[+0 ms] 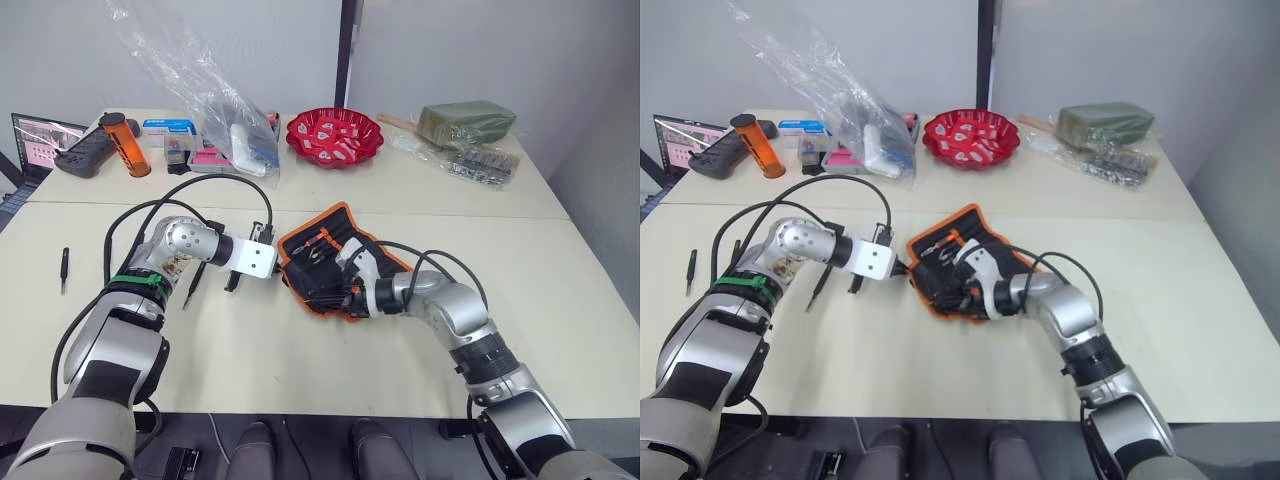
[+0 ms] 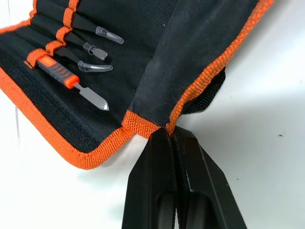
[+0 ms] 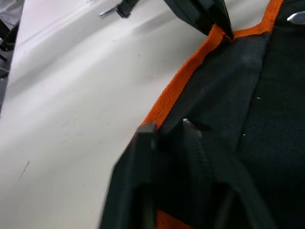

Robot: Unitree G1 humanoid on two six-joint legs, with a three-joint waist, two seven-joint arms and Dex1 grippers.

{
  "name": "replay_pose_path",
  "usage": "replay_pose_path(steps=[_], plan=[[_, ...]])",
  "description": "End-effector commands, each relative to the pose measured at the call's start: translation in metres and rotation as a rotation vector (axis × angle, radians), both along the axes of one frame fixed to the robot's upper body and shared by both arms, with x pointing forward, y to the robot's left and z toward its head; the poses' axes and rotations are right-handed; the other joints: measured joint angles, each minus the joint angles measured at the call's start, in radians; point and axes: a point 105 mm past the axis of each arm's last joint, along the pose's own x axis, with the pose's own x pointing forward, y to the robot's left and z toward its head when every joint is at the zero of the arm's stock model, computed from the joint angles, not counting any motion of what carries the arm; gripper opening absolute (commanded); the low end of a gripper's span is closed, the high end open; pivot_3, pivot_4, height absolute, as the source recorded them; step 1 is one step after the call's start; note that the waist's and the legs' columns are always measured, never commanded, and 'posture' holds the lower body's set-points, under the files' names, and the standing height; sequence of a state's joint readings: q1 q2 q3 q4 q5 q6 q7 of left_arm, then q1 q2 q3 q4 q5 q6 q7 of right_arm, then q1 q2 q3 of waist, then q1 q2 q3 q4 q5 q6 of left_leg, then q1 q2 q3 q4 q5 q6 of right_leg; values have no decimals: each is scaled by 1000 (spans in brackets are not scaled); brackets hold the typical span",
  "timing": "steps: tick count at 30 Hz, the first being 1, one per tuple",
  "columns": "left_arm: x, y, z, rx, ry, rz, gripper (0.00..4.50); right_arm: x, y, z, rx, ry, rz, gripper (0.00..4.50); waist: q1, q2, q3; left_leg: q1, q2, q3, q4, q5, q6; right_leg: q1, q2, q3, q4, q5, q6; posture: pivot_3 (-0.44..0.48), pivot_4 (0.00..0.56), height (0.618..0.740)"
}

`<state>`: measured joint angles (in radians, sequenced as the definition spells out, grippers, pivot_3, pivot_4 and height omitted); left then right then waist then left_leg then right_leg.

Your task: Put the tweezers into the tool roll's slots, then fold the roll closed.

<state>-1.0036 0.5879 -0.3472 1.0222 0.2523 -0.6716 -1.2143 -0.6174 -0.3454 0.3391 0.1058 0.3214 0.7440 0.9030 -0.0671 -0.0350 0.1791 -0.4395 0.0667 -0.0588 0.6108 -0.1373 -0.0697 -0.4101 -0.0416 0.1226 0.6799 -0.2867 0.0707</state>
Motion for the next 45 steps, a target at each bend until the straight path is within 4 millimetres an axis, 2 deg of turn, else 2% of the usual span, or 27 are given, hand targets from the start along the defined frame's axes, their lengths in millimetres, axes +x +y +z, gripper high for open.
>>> replay_pose_path(steps=[1,6,7,10,12,17,18,20,23,25,30,34,40,43,45], plan=[[-7,13,9,-66,114,42,829,-3,-2,-14,-40,15,-8,0,-6,0,0,0,0,0,0,0,0,0,0,0,0,0,0,0,150,729],[-12,31,48,-289,230,121,2647,-3,-3,-24,-73,22,-9,0,-6,0,0,0,1,0,0,0,0,0,1,0,0,0,0,0,150,729],[-13,32,53,-325,249,128,2843,-4,-3,-24,-73,23,-7,0,-5,0,0,0,1,0,0,0,0,0,1,0,0,0,0,0,150,729],[-8,20,79,-530,234,151,3882,-5,-3,-26,-83,24,1,0,-2,0,0,2,1,0,0,0,0,2,1,0,0,-1,1,0,150,729],[-7,10,81,-610,267,170,4458,-5,-2,-26,-84,24,4,0,1,0,0,4,1,-1,0,0,0,5,1,-1,-1,-1,1,0,150,729],[-8,-13,58,-659,307,232,4458,-4,-3,-28,-97,35,-15,0,-5,0,-1,6,1,-1,-1,0,0,6,1,-1,-1,-1,1,0,150,729],[-9,-22,52,-685,326,242,3896,-4,-3,-28,-98,34,-18,0,-4,0,-1,6,1,-1,-1,0,0,6,1,0,-1,-1,1,0,150,729],[-15,-36,39,-691,354,250,3294,-4,-5,-29,-101,34,-22,0,-2,0,-1,7,1,-1,-1,0,0,7,1,0,-1,-1,1,0,150,729],[-21,-45,17,-645,370,277,2298,-4,-6,-29,-103,35,-25,0,-2,0,-1,7,0,-1,-1,0,0,7,1,0,-1,-1,1,0,150,729],[-19,-47,9,-659,378,320,1625,-5,-7,-29,-104,35,-25,0,-1,0,-1,7,0,-1,-1,0,0,7,1,0,-1,-1,1,0,150,729],[-6,-39,-26,-609,332,502,18,-6,-7,-28,-102,38,-27,0,0,0,-1,7,0,-1,0,0,0,8,1,0,-1,-1,1,0,150,729],[-6,-30,-33,-633,329,546,18,-7,-9,-32,-115,51,-34,0,1,0,-3,9,0,-1,-1,0,0,9,1,0,-2,-1,1,0,150,729],[-1,4,-33,-680,281,646,18,-7,-13,-36,-139,58,-38,0,-3,0,-3,17,0,-1,-3,0,0,17,1,0,-5,-2,0,0,150,729],[-1,11,-26,-743,278,653,18,-7,-14,-36,-141,60,-37,0,-2,0,-3,18,1,-1,-4,0,0,18,1,0,-6,-2,0,0,150,729],[-1,11,-13,-813,278,628,18,-8,-14,-36,-140,63,-34,0,0,0,-3,18,1,-1,-4,0,0,19,0,-1,-7,-2,0,0,150,729]])
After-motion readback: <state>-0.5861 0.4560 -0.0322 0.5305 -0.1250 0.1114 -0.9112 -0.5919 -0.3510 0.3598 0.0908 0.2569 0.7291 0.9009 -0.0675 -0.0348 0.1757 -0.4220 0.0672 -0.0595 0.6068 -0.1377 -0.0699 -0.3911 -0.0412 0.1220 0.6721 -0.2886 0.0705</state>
